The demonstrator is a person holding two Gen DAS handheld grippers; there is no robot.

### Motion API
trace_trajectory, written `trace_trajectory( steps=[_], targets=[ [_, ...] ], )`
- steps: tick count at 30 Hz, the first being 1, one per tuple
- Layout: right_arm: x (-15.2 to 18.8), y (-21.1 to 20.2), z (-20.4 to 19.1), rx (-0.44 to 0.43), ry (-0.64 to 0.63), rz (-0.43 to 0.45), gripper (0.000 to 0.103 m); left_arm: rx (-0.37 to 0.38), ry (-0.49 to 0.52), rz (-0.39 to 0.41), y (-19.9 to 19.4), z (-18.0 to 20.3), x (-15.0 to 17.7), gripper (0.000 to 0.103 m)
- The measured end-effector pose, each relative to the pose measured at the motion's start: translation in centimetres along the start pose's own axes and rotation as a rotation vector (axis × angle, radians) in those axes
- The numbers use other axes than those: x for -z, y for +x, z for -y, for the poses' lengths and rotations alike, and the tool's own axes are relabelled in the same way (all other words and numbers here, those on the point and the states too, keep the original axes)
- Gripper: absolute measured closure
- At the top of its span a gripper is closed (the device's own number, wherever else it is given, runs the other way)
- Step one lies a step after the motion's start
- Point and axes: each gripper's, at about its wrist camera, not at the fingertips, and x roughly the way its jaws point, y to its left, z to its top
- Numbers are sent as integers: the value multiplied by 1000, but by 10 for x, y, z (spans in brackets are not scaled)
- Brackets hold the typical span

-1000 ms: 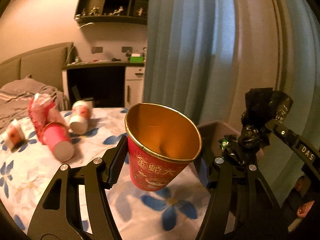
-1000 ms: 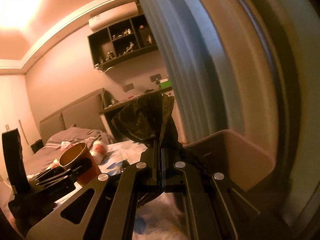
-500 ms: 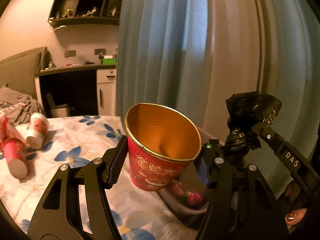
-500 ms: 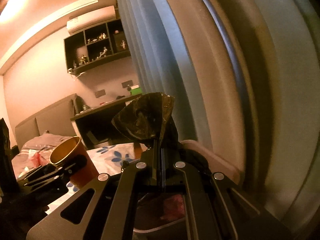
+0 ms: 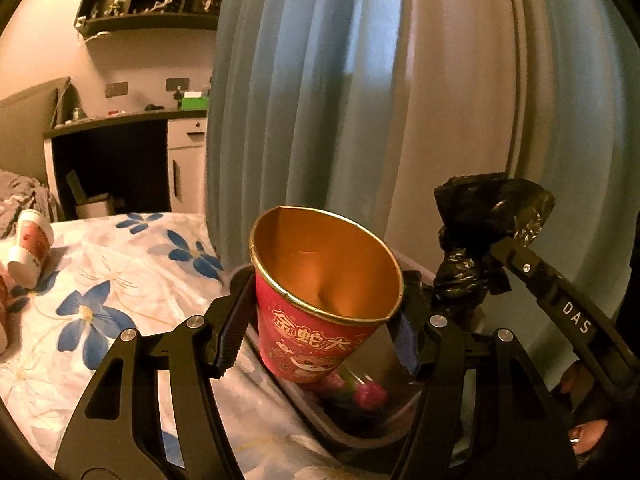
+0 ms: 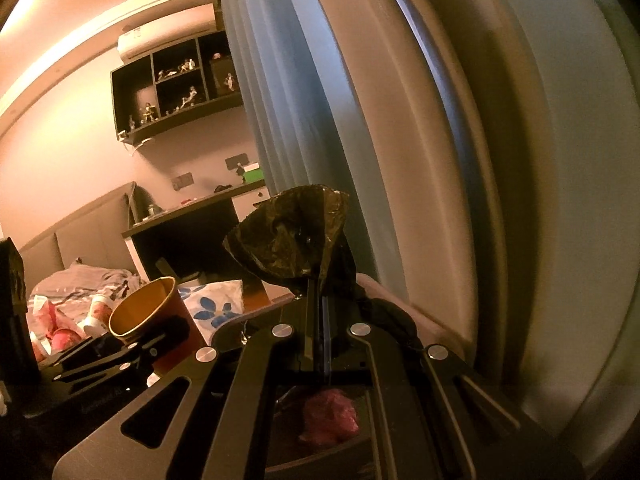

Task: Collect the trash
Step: 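Carry the black bag and red paper cup over to the brown bin, then open both tools to drop the black bag and red cup into the bin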

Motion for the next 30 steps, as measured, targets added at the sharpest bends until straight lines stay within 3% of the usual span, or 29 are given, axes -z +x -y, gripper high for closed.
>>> trace_trajectory(
  steps=[21, 30],
  targets=[
    [2, 20, 9, 2, 19, -44, 100, 67, -18, -66, 31, 4, 13, 42],
    [3, 25, 15, -10, 58, -65, 72, 95, -25, -99, 39, 5, 19, 42]
  ],
)
